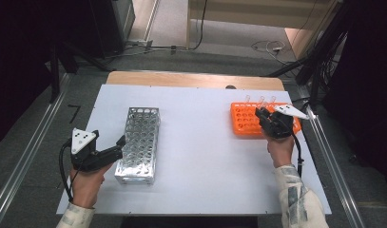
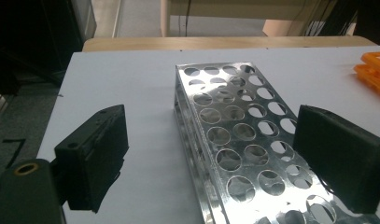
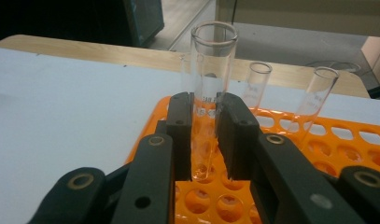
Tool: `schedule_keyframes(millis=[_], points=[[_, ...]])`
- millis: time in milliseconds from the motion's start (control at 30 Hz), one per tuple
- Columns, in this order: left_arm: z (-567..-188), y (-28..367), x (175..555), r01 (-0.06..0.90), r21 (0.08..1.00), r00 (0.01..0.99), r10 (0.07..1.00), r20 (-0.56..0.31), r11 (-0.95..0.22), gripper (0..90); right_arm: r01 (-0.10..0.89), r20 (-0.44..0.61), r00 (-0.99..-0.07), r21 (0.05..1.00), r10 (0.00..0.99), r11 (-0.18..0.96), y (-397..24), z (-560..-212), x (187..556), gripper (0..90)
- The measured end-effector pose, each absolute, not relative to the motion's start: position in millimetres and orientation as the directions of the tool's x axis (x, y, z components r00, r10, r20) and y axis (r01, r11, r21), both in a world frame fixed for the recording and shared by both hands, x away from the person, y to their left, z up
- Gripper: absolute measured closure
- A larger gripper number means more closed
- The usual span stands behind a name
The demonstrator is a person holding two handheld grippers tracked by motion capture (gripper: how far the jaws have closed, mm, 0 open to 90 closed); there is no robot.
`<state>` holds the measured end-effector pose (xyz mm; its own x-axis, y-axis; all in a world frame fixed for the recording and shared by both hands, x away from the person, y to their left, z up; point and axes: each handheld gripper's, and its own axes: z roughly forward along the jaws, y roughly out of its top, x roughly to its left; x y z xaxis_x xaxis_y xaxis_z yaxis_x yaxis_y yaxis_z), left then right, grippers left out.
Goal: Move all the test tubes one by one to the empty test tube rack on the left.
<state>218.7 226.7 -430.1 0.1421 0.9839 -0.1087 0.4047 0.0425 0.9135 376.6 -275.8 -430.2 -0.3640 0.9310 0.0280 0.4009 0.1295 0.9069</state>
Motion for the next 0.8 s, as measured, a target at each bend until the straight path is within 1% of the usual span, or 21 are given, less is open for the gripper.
schedule_keyframes(millis=[233,367,600,800], points=[[-425.4,219.4,215.3,0.399,0.916,0.174,0.978,-0.117,0.038,10.7,0.383,0.038,-0.444,0.911,0.895,0.152,-260.8,-415.8,360.9,73.2],[-424.0,214.4,214.2,0.400,0.916,0.197,0.973,-0.123,0.035,10.7,0.369,0.021,-0.494,0.910,0.869,0.187,-245.3,-411.1,352.6,73.2],[-421.0,204.8,212.0,0.395,0.918,0.231,0.966,-0.119,0.019,10.8,0.356,0.012,-0.577,0.903,0.816,0.239,-218.0,-408.8,338.9,73.2],[-420.7,195.9,212.1,0.398,0.918,0.259,0.959,-0.116,0.003,11.3,0.344,0.000,-0.636,0.895,0.772,0.283,-195.4,-414.5,328.5,73.2]])
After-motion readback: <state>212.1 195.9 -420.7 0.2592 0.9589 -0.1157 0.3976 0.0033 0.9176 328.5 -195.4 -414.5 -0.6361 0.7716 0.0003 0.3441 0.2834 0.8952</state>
